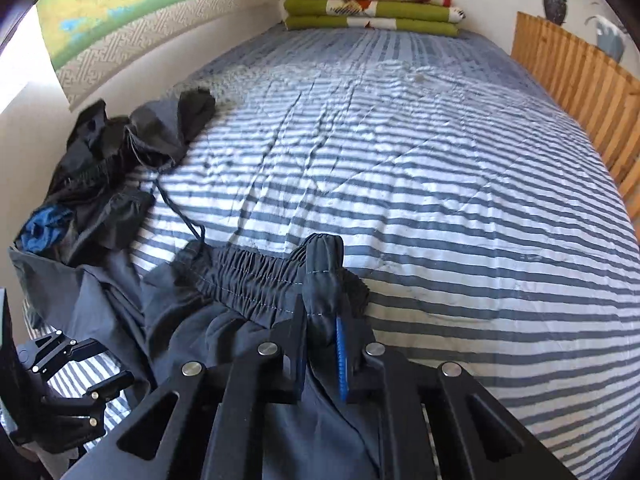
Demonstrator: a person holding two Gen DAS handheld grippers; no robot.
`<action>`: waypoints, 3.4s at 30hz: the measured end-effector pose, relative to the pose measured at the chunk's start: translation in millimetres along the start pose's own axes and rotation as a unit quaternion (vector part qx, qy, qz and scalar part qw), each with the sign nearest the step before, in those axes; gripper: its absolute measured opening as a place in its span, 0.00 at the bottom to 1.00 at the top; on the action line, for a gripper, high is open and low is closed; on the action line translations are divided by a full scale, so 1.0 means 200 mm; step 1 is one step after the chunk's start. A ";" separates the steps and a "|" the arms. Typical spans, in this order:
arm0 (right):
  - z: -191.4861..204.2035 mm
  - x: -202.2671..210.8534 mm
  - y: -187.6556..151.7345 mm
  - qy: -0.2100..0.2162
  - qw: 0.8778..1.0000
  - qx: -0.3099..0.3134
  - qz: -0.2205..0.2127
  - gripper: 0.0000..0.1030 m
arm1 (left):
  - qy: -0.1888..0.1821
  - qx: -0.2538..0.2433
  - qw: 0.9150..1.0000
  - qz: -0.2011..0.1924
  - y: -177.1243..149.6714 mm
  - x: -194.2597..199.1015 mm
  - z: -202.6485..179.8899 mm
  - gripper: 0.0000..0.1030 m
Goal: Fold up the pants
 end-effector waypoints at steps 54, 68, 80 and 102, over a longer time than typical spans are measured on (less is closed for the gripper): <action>-0.76 0.25 0.07 -0.060 0.995 -0.073 -0.039 0.04 | -0.177 -0.138 0.973 0.046 0.20 0.11 -0.66 0.04; -1.26 0.30 -0.25 -0.043 0.988 -0.150 -0.008 0.58 | -0.075 -0.153 0.985 0.024 0.25 0.12 -0.40 0.62; -0.94 -0.26 -0.05 -0.001 0.992 -0.098 0.074 0.66 | 0.018 -0.220 0.964 0.150 0.07 -0.45 -0.13 0.68; -1.07 0.22 0.13 -0.081 0.986 -0.132 -0.066 0.36 | 0.038 -0.070 0.996 -0.036 0.74 0.12 0.23 0.02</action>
Point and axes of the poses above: each gripper's, at about its wrist camera, not at the fingertips, and x roughly against the way its jaws point, z to its left, y to its top, the point moved 9 cm from there along -x, roughly the way its jaws point, and after that the axes turned 6 degrees about -y, right-handed, at the moved point
